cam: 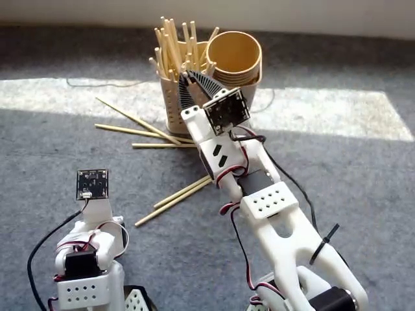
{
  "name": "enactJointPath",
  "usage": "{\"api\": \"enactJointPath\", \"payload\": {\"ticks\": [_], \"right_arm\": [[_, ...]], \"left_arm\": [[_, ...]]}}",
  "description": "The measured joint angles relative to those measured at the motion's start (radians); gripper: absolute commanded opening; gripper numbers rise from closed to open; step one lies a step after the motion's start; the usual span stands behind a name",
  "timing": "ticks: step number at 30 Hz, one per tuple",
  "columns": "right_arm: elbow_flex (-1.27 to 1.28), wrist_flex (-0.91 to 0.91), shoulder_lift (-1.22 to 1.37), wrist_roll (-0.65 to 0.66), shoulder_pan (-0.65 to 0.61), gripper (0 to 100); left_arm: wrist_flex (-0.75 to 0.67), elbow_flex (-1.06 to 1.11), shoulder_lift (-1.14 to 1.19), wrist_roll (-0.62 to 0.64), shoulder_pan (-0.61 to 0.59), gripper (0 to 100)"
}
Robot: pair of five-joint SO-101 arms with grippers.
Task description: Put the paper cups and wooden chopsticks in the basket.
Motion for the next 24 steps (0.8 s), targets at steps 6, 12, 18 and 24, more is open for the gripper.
{"api": "enactJointPath", "payload": {"ticks": [6, 12, 18, 24], "right_arm": [[0.000, 0.000, 0.000, -0.002, 0.000, 12.0], [0.000, 0.000, 0.000, -0.002, -0.005, 12.0], [0.002, 0.000, -0.020, -0.002, -0.005, 11.9], [0.054, 0.166, -0.210, -0.002, -0.011, 11.9]], "left_arm": [[0.000, 0.000, 0.000, 0.000, 0.000, 1], [0.000, 0.000, 0.000, 0.000, 0.000, 1], [0.000, 0.000, 0.000, 0.000, 0.000, 1], [0.000, 0.000, 0.000, 0.000, 0.000, 1]]}}
